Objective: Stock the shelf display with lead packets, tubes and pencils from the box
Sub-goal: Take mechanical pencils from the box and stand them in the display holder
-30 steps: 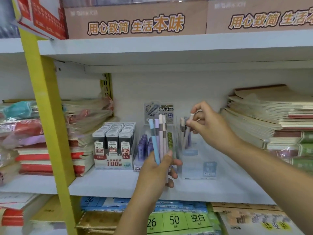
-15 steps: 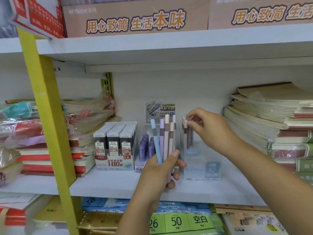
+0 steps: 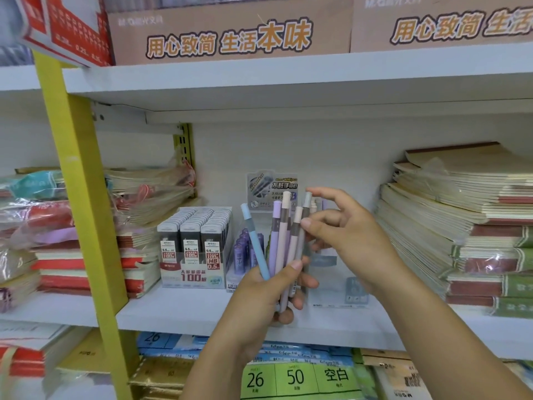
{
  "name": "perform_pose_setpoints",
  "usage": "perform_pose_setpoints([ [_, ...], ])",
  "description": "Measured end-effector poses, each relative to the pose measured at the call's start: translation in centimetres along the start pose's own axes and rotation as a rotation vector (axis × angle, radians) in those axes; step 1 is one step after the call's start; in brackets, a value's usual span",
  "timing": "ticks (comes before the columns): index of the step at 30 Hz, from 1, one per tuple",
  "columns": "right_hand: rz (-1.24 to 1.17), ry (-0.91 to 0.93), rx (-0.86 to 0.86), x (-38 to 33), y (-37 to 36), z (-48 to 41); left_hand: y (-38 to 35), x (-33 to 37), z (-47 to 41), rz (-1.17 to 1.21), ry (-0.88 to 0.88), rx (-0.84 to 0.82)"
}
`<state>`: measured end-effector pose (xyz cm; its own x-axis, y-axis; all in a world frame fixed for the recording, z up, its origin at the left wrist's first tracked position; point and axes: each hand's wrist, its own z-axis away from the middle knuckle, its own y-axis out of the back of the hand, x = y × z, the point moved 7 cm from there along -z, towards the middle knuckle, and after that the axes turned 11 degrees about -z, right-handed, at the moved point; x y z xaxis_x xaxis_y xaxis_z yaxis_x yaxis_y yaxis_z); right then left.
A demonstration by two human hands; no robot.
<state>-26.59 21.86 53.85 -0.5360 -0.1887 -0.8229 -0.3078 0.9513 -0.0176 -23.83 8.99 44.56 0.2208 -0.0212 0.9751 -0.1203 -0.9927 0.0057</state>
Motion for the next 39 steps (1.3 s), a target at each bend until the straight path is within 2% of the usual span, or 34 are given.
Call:
perform_pose_setpoints([
  [4, 0.001, 0.181, 0.221, -2.1, 2.9, -0.5, 0.9, -0.4, -0.2, -0.031, 0.043, 0.105],
  [6, 0.105, 0.299, 0.303, -3.6, 4.7, -0.4, 1.2, -0.5, -0.4, -0.027, 0.049, 0.156],
  [8, 0.24, 0.333, 0.338, -4.1, 6.1, -0.3, 1.2, -0.5, -0.5, -0.024, 0.039, 0.175],
  [16, 0.545, 0.25, 0.199, -0.9, 5.3, -1.5, 0.8, -0.7, -1.1, -0.006, 0.011, 0.184],
  [23, 0.576, 0.184, 0.109, 0.8, 4.3, -1.9, 0.9, -1.2, -1.2, -0.012, 0.013, 0.174],
  [34, 0.675, 0.26, 0.251, 0.8, 4.6, -1.9, 1.0, -1.7, -1.2, -0.009, 0.018, 0.169],
  [39, 0.63, 0.257, 0.289, 0.6, 4.9, -2.1, 1.0, -1.7, -1.2, -0.019, 0.026, 0.171],
])
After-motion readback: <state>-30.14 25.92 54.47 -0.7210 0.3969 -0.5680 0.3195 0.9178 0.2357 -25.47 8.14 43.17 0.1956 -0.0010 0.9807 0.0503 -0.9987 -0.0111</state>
